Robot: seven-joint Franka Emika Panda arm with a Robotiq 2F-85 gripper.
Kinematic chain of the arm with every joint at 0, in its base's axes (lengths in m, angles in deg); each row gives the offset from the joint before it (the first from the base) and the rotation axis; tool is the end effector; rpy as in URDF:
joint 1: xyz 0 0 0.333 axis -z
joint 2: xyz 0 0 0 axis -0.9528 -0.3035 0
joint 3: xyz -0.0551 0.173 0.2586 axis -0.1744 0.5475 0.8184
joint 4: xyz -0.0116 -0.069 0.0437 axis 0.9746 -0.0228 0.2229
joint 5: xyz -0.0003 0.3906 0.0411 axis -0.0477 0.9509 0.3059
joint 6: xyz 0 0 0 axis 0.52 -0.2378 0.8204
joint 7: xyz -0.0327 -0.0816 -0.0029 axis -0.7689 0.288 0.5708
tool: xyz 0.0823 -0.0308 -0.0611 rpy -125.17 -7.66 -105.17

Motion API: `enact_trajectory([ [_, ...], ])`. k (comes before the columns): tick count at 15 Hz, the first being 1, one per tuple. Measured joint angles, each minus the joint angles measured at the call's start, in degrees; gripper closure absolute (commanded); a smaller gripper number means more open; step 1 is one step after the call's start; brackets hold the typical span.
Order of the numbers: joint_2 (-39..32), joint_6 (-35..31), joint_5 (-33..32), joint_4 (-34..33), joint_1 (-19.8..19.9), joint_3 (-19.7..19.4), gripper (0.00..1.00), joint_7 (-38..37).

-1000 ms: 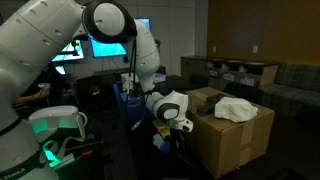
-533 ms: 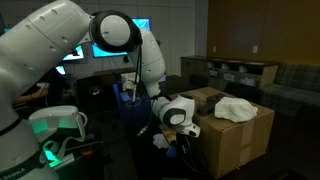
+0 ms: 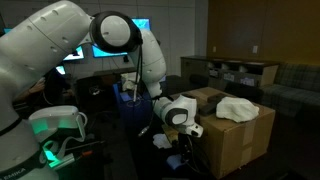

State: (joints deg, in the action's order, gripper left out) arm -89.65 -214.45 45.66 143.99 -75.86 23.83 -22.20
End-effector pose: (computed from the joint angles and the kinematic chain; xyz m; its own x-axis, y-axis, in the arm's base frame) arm 0.5894 0.0473 0.0012 0.9883 -0.1062 -0.1098 -0.1060 -0.9943 0.0079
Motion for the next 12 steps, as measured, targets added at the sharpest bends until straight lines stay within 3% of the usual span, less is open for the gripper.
enact_trajectory([
  [2, 0.44, -0.96, 0.0, 0.22, -0.27, -0.18, 0.0, -0.57],
  [7, 3.19, -4.73, 0.0, 2.73, -1.95, -0.82, 0.0, -2.11],
  [12, 7.69, -10.26, 0.0, 9.22, -6.95, -2.24, 0.0, -5.39],
])
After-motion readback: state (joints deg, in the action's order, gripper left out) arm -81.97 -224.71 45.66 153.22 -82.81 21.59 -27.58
